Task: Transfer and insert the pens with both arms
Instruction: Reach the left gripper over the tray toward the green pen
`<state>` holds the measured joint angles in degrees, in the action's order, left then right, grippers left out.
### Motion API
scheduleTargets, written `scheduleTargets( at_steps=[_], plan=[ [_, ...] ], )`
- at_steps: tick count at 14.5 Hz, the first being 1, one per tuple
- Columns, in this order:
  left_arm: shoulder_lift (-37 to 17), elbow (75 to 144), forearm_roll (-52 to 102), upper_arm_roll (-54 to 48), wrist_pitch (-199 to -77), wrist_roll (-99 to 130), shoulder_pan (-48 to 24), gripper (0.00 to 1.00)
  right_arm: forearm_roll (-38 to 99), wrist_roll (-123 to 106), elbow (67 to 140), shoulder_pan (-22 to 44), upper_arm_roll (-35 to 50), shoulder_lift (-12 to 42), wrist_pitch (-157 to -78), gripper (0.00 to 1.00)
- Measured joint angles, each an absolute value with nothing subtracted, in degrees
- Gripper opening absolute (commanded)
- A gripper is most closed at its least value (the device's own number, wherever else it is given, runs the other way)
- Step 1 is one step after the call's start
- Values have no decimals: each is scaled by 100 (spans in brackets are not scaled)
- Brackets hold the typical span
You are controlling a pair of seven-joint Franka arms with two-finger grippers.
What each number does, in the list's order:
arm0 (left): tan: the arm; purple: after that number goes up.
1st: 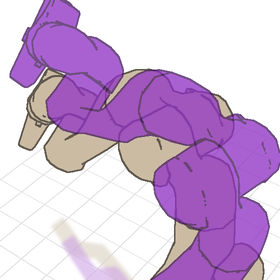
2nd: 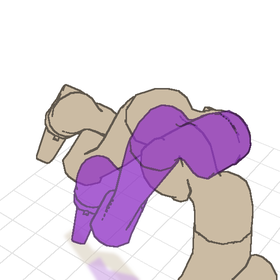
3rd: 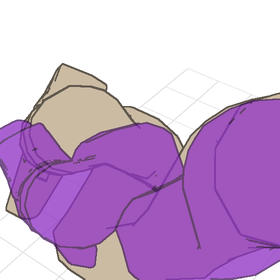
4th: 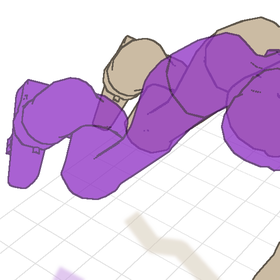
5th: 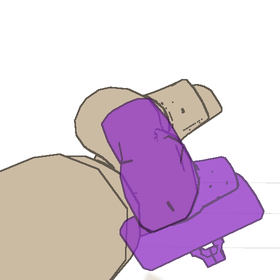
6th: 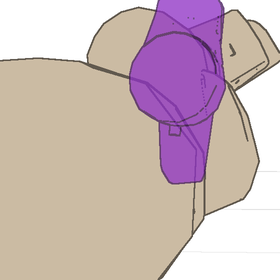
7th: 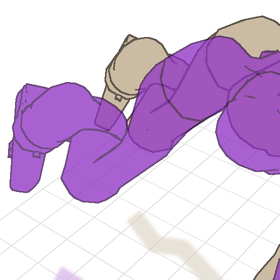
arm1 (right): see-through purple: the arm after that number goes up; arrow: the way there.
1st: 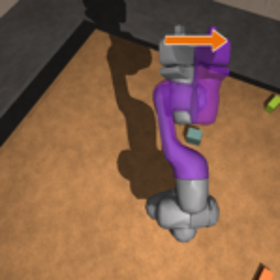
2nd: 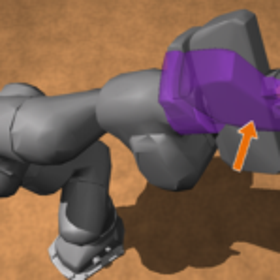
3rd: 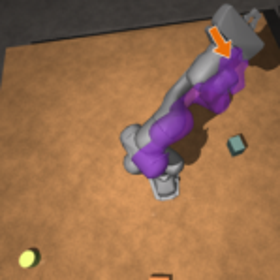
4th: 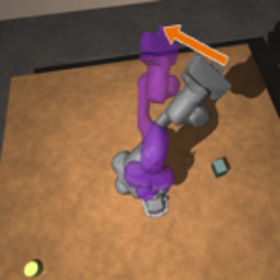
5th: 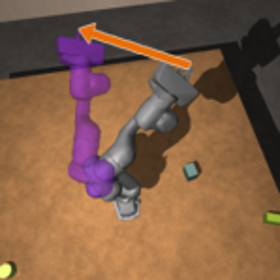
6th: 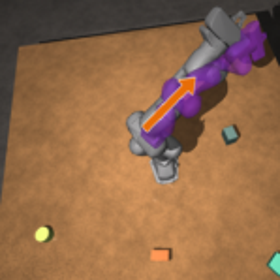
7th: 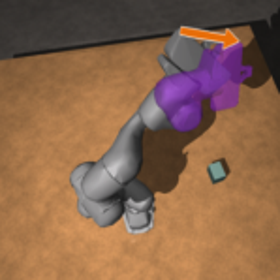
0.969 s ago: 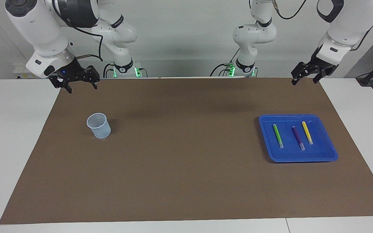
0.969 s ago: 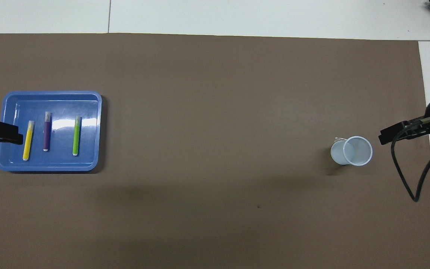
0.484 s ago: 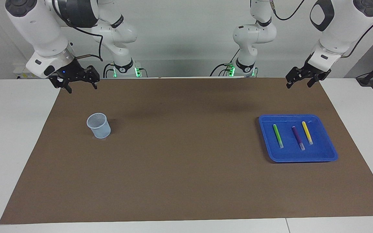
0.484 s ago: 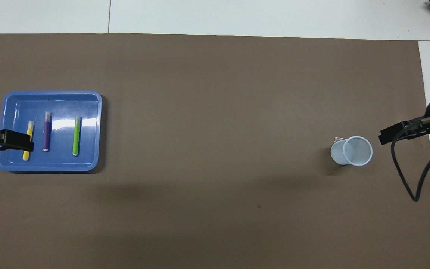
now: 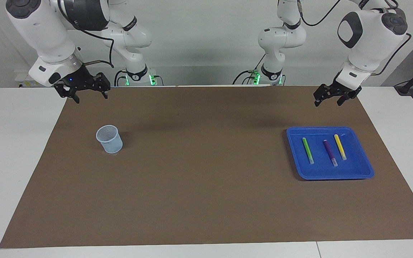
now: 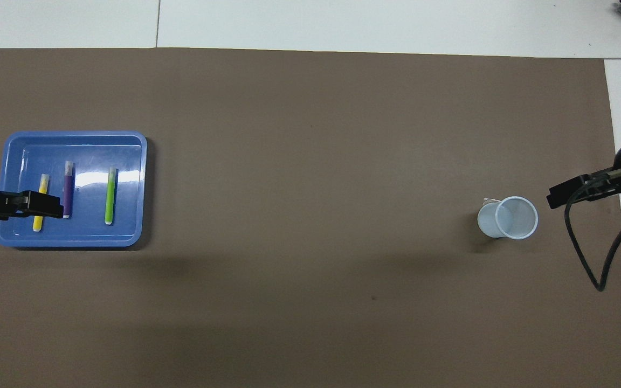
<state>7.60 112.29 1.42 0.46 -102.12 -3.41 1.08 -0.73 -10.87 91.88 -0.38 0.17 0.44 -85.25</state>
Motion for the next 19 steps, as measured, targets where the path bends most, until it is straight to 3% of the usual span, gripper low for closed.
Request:
scheduleTargets(
  at_steps=[19],
  plan=[
    [-601, 11618, 154, -7, -12056, -390, 106, 97, -73, -1087, 9188, -38, 17, 44, -8525, 100]
  ],
)
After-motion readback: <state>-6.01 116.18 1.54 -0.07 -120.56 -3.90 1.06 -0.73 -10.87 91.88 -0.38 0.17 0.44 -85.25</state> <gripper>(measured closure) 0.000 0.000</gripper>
